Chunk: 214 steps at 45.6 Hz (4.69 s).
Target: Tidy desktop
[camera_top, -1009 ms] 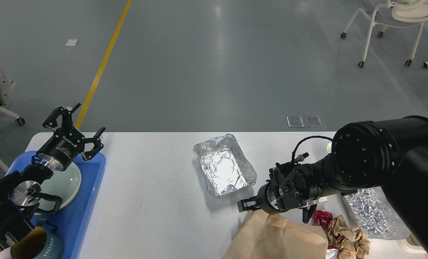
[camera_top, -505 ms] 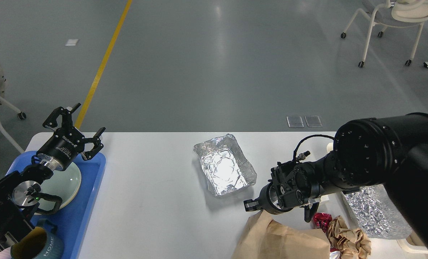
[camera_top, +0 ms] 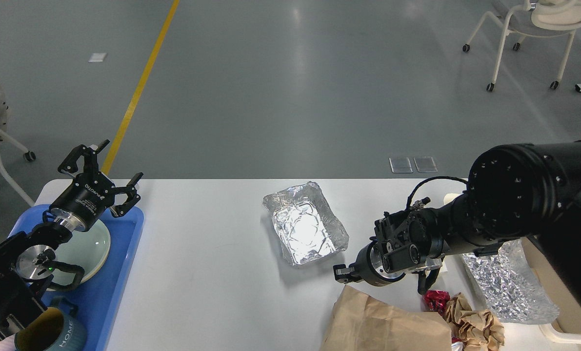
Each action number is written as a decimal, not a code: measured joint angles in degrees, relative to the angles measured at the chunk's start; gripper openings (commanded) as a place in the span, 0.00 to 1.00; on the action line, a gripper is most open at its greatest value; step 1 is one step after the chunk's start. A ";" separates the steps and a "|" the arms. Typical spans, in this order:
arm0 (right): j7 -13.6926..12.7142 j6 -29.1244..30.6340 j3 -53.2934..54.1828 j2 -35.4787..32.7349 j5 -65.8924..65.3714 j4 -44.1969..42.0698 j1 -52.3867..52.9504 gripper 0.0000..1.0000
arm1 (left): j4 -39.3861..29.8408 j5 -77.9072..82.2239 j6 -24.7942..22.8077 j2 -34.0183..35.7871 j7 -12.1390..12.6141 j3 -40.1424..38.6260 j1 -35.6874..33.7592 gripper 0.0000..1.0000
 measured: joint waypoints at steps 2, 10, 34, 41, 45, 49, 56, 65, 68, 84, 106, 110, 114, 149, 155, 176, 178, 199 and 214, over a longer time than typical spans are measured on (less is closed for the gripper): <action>0.01 1.57 0.03 -1.28 0.01 1.63 2.19 1.00 | 0.00 0.00 0.00 0.00 0.00 0.00 0.00 1.00; 0.04 11.23 0.46 -8.97 0.05 13.31 18.24 1.00 | 0.00 0.00 0.00 0.00 -0.01 -0.08 0.00 1.00; 0.02 44.72 -3.04 -26.28 3.00 26.54 59.00 1.00 | 0.00 0.00 0.00 0.00 -0.11 0.00 0.00 1.00; 0.02 39.57 -2.74 -20.56 9.14 26.55 52.43 1.00 | 0.00 -0.07 0.00 -0.01 -0.10 0.00 0.00 1.00; 0.02 32.42 -2.54 -16.30 10.11 26.54 44.54 1.00 | 0.00 -0.07 0.00 -0.02 -0.10 0.00 0.00 1.00; 0.02 25.69 -2.20 -12.28 10.74 26.54 36.01 1.00 | 0.00 -0.06 0.00 -0.04 -0.09 0.00 0.00 1.00; -0.10 17.09 2.24 -6.32 15.05 26.53 23.20 1.00 | 0.00 0.00 0.00 -0.05 -0.05 -0.01 0.00 1.00; -1.94 7.49 5.82 -1.76 18.27 25.74 12.77 1.00 | 0.00 0.00 0.00 -0.10 -0.06 -0.44 0.00 1.00; -2.31 5.31 5.90 -1.31 18.40 25.30 11.24 1.00 | 0.00 0.00 0.00 -0.33 -0.08 -1.31 0.01 1.00; -2.66 -2.54 6.77 1.80 19.83 22.47 6.92 1.00 | 0.00 0.00 0.00 -1.79 -0.10 -5.76 1.05 1.00; -3.40 -8.21 7.20 4.57 20.46 18.11 0.53 1.00 | 0.00 0.00 0.01 -1.90 -0.10 -5.80 1.06 1.00; -3.28 -9.17 7.14 5.01 20.27 16.52 -1.26 1.00 | 0.00 0.00 0.01 -1.90 -0.10 -5.80 1.06 1.00; -3.16 -9.90 7.03 5.39 20.14 14.97 -3.11 1.00 | 0.00 0.00 0.01 -1.91 -0.10 -5.80 1.06 1.00; -2.55 -12.98 6.58 5.55 15.56 14.76 -4.87 0.00 | 0.00 0.00 0.01 -1.92 -0.10 -5.80 1.06 1.00; -2.27 -12.53 6.51 2.98 14.90 20.20 -0.64 0.00 | 0.00 0.00 0.01 -1.92 -0.10 -5.80 1.06 1.00; -2.38 19.22 2.27 -22.42 11.30 26.56 41.19 0.00 | 0.00 0.00 0.01 -1.94 -0.10 -5.80 1.14 1.00; -2.48 23.33 0.99 -23.93 10.31 26.54 46.09 0.00 | 0.00 0.00 0.01 -1.94 -0.10 -5.81 1.14 1.00; -2.45 33.46 -12.40 -36.33 -11.63 17.22 56.54 0.00 | 0.00 0.00 0.01 -1.93 -0.10 -5.83 1.15 1.00; 0.50 15.20 -13.45 -50.90 -32.83 -16.75 15.12 0.00 | 0.00 0.00 0.01 -1.92 -0.10 -5.80 1.15 1.00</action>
